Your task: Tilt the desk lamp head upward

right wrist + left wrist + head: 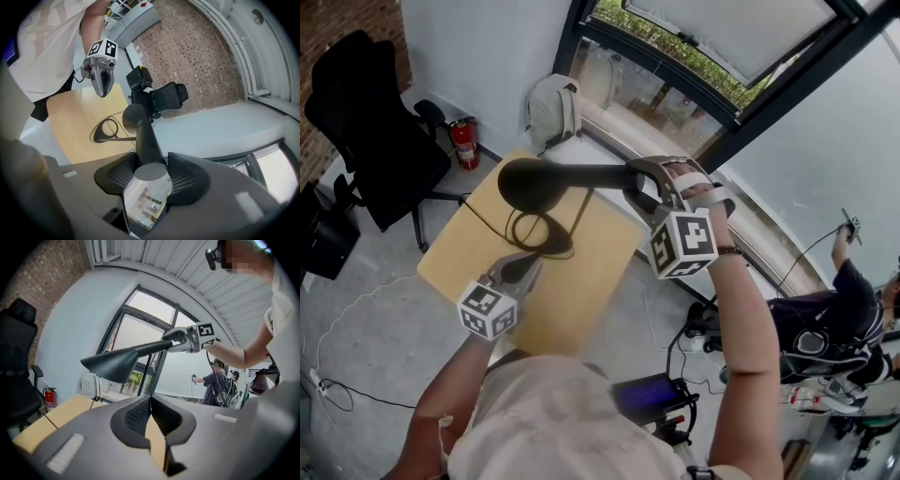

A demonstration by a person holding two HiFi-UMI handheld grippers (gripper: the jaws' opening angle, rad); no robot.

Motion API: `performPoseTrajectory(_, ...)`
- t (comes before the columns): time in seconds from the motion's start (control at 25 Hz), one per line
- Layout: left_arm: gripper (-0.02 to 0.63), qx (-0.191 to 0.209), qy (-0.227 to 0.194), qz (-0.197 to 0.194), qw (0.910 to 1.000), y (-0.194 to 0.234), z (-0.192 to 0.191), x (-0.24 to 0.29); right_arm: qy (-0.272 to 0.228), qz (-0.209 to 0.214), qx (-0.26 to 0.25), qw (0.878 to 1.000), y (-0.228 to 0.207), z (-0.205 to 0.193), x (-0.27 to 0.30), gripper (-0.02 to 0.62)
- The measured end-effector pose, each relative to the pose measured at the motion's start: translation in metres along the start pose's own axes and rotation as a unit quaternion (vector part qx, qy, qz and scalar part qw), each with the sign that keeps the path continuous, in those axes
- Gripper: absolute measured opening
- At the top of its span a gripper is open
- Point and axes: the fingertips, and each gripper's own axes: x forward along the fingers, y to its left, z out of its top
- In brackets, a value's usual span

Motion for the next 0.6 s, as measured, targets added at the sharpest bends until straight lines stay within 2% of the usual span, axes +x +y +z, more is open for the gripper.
performPoseTrajectory(0.28, 0.006, -0.026, -0.019, 0.023, 0.9992, 0.036, 0.031, 0.001, -0.019, -0.037, 0.041, 0.998, 0.003, -0.003, -0.001, 0.232)
performPoseTrajectory(0.44, 0.052, -0.050, -0.030, 0.035, 0.9977, 0.059, 0.053, 0.003, -0.031, -0.053, 0.064, 0.996, 0.004, -0.003, -0.001, 0.232)
performPoseTrajectory(0.6, 0.091, -0.090, -0.045, 0.075, 0.9921, 0.091, 0.065, 0.002, -0.038, -0.066, 0.082, 0.994, 0.007, -0.005, 0.000, 0.230)
